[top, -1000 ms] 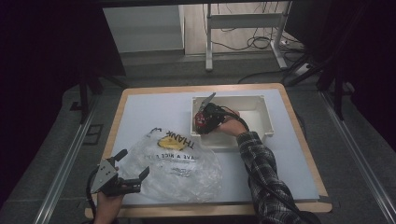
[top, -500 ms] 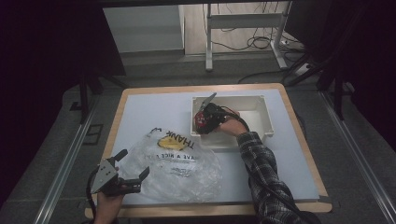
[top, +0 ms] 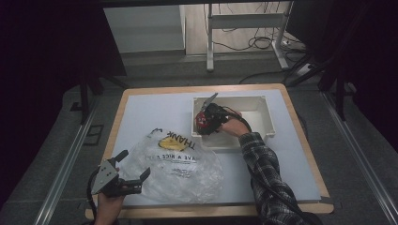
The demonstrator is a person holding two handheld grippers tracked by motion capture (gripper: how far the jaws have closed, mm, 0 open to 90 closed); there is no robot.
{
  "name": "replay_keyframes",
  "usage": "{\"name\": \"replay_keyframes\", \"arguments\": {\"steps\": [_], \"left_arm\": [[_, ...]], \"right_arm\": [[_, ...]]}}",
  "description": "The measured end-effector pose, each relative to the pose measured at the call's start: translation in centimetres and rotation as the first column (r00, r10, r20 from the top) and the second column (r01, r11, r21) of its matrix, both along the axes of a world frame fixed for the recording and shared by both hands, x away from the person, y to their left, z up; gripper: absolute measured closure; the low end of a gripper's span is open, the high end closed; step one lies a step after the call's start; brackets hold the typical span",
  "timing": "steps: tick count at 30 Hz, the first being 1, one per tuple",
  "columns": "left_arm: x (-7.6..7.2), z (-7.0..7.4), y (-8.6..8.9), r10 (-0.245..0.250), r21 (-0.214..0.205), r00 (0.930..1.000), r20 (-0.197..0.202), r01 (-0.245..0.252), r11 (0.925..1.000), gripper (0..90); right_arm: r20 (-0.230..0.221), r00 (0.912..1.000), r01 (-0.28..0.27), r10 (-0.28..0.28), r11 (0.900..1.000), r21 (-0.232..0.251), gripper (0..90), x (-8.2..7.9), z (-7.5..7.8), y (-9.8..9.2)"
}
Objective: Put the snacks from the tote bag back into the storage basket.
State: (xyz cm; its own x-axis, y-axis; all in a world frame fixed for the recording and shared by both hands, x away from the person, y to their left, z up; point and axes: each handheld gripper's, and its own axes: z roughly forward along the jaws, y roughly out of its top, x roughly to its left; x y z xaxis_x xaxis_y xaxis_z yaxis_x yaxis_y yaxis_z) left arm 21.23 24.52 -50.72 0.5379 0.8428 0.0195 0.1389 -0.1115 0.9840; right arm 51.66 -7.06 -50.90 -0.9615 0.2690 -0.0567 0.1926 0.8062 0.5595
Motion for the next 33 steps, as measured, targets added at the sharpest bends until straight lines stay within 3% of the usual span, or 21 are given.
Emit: {"name": "replay_keyframes", "arguments": {"steps": [12, 33], "left_arm": [[0.0, 0.0, 0.0, 0.000, 0.002, 1.0000, 0.000, 0.000, 1.0000, 0.0], [0.0, 0.0, -0.1, 0.000, 0.001, 1.0000, -0.001, 0.000, 1.0000, 0.0]], "right_arm": [[0.004, 1.0000, 0.004, -0.004, 0.9999, 0.016, 8.3, -0.3, 0.2, -0.3], [0.050, 0.9985, 0.023, -0.025, 0.9991, 0.035, 5.4, -1.2, 1.4, -1.2]]}}
